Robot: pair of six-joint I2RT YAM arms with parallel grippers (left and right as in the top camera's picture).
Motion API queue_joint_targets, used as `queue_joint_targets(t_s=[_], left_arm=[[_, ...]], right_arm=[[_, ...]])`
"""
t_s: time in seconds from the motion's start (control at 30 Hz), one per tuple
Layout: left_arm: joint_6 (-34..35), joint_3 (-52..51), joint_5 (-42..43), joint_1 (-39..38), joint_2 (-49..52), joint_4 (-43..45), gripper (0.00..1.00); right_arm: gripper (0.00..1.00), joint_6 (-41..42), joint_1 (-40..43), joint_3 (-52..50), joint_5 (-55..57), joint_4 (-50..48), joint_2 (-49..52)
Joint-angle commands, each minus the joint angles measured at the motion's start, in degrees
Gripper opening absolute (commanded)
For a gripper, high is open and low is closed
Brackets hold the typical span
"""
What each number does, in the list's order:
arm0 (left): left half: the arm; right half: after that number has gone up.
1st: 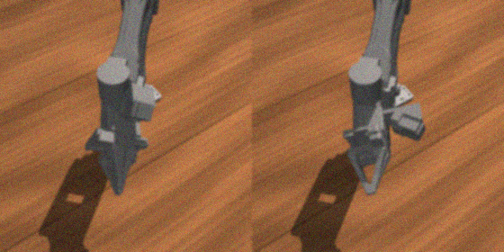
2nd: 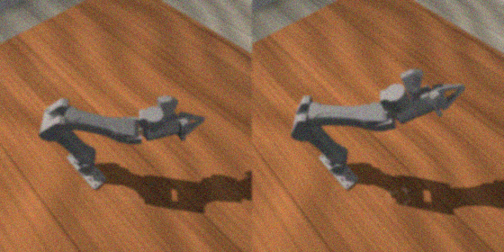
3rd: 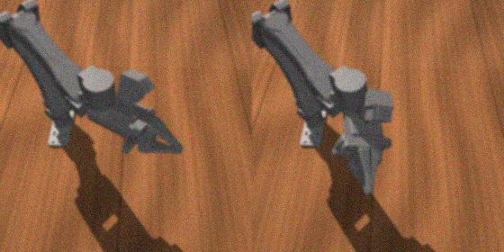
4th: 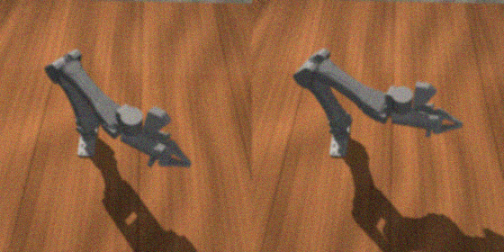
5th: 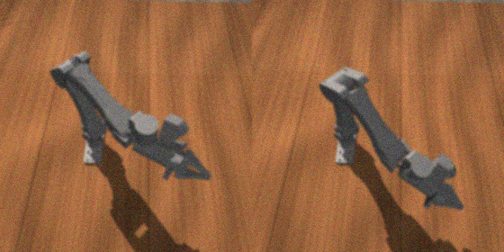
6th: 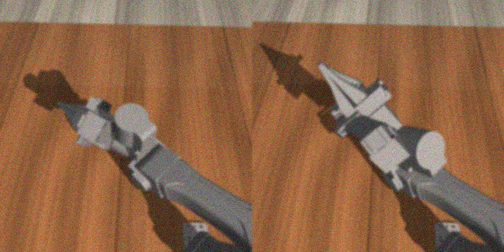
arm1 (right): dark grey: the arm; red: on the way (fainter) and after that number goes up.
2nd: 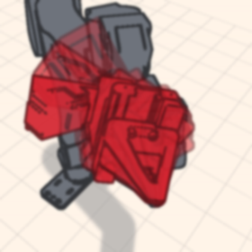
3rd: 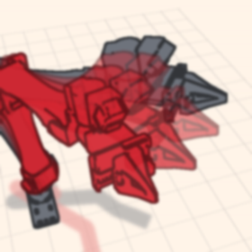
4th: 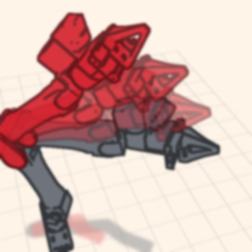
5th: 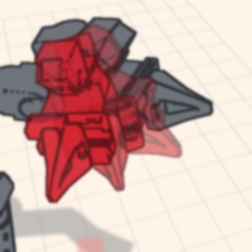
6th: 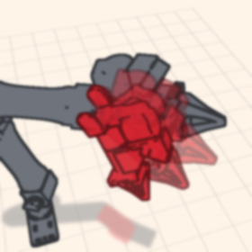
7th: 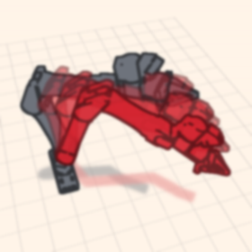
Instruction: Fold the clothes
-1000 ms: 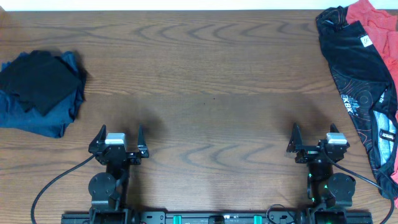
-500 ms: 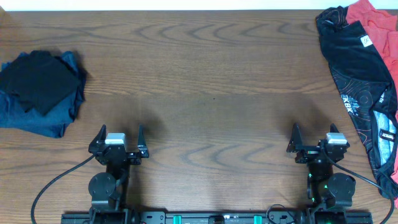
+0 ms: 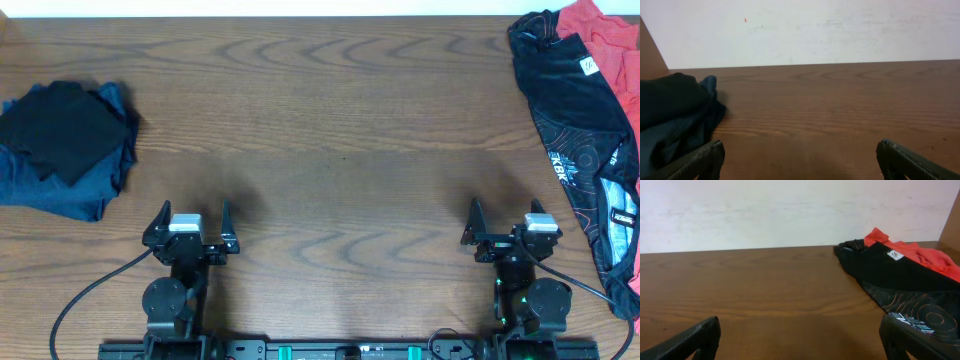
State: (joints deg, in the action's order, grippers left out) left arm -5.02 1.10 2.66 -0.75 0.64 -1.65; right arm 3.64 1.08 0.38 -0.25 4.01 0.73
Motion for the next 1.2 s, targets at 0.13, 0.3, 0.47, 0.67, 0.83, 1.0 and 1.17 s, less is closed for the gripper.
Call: queue_joint_targets(t_s=[0.13,0.3,0.47,0.67,0.83,1.0,1.17], left_arm=[[-1.2,-0.9,-0.1,0.2,0.0,-2.2,0.98],[-1.2,-0.9,-0.1,0.2,0.0,-2.2,0.98],[-1.2,-0.9,-0.1,0.2,0.0,-2.2,0.98],[-1.2,-0.9,-0.1,0.2,0.0,-2.2,0.98],[-1.2,-0.9,-0.1,0.2,0.0,-2.2,0.98],[-1.2,-0.9,-0.1,0.2,0.0,-2.2,0.98],[-1.2,-0.9,-0.1,0.2,0.0,-2.2,0.98]], right_arm=[[0.99,0.1,0.1,-0.1,-0.2,0.3,-0.1],[0.99,0.1,0.1,-0.1,-0.2,0.3,-0.1],[0.99,0.1,0.1,-0.1,-0.2,0.2,-0.1],[0.99,0.1,0.1,-0.1,-0.2,0.2,-0.1],[0.99,0.1,0.1,-0.1,-0.2,0.3,-0.1],[0.99,0.1,0.1,-0.1,0.0,0.2,-0.1],[0.99,0.1,0.1,-0.1,0.8,0.2,-0.1]])
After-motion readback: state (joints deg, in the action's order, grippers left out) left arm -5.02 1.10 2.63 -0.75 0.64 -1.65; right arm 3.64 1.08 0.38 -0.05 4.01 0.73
